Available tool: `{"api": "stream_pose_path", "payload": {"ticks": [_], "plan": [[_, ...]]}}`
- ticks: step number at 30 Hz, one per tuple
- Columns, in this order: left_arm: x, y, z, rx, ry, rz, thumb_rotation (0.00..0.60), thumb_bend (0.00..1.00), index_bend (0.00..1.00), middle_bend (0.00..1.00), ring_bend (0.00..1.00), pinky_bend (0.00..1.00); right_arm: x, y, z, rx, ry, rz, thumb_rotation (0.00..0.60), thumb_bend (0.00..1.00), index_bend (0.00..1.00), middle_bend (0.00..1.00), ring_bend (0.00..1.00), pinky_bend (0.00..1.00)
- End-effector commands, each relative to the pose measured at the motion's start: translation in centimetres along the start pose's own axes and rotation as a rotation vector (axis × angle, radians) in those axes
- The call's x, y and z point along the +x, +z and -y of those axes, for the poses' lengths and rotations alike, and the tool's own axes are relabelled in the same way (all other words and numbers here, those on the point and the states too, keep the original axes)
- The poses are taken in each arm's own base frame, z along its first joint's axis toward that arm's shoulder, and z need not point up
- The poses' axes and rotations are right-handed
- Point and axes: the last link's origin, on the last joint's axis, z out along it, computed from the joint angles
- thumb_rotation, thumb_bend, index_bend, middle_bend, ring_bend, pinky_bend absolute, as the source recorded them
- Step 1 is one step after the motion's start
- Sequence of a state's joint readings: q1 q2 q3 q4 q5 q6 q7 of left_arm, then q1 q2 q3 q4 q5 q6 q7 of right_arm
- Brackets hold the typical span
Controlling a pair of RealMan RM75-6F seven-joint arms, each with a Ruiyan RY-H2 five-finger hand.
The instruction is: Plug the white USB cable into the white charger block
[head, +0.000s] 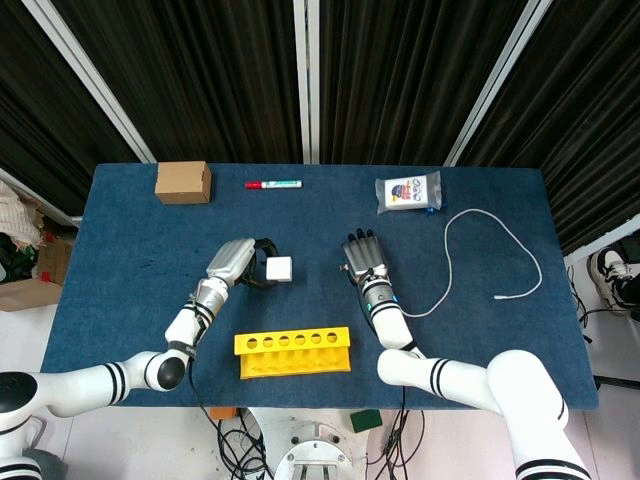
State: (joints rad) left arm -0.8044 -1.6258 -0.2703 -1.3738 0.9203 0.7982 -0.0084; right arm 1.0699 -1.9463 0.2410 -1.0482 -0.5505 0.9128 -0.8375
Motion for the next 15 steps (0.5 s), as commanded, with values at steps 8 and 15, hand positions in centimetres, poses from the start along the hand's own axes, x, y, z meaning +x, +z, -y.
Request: {"api": "stream_pose_path", "payload": {"ticks": [8,15], "plan": [[-0.06,0.08,0.02,0.001,-0.003,0.002,0.600,0.20,0.62,0.53,0.69,0.79,-0.28,0.00,0.22,0.005,-0.008,0.001,0.600,0.46,0.58,0.30,0.12,0.23],[0.31,0.08,0.03,0.002,-0.003,-0.008,0.600,0.20,0.62,0.53,0.69,0.79,0.52,-0.51,-0.06,0.018,0.001,-0.031,0.600,0.48,0.62,0.33,0.13,0.23]]}}
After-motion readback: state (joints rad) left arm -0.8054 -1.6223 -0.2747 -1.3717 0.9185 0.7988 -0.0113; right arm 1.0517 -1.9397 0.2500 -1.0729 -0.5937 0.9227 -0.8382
